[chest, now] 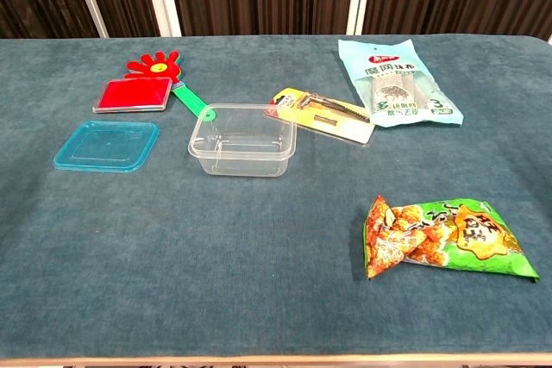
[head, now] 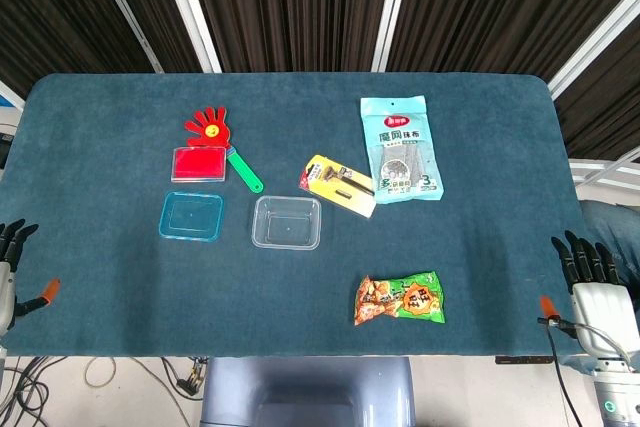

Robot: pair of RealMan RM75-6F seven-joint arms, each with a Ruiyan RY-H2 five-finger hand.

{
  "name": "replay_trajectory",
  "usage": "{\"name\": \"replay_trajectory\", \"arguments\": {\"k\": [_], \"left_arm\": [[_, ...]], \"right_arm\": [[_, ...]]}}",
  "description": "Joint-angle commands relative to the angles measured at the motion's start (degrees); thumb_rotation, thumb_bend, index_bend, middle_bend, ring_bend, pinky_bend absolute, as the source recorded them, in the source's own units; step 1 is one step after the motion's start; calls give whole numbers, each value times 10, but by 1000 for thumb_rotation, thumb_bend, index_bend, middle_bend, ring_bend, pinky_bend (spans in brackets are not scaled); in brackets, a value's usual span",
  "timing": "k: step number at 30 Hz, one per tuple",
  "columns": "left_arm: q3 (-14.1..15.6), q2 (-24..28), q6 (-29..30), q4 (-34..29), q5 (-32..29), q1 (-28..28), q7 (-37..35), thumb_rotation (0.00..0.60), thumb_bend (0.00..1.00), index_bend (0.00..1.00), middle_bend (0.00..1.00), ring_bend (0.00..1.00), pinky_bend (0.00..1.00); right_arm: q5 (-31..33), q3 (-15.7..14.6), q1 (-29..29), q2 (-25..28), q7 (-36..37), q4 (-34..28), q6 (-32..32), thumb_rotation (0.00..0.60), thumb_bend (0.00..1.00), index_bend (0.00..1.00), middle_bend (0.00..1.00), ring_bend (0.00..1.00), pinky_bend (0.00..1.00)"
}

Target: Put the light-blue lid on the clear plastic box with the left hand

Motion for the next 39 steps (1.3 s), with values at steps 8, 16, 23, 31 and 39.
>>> {"name": "replay_trajectory", "arguments": {"k": [8, 16, 23, 31, 39], "left_arm": [[-1, 2, -2, 1, -1, -2, -1, 600, 257, 153, 61, 0, 10], [-4, 2, -6, 6, -11, -3, -1, 600, 245, 132, 59, 0, 10], [-5, 7, 0, 7, -6, 0, -12, 600, 196, 119, 58, 0, 10], [-17, -3, -28, 30, -27, -18, -8, 600, 192, 102, 49, 0, 10], [-37, 42, -158, 45, -26, -107, 10, 600, 169, 77, 45, 0, 10]], "right_arm": [[-1, -1, -1, 5, 0, -5, 1, 600, 353, 15, 14, 0, 0], [-2, 1, 2, 4, 6, -8, -1, 600, 353, 15, 14, 0, 0], [-8, -1, 1, 5, 1, -10, 3, 600, 353, 15, 14, 0, 0], [-3, 1, 0, 6, 7, -9, 5, 600, 352, 15, 14, 0, 0], [5, 1, -7, 10, 17, -12, 9, 600, 353, 15, 14, 0, 0]]}}
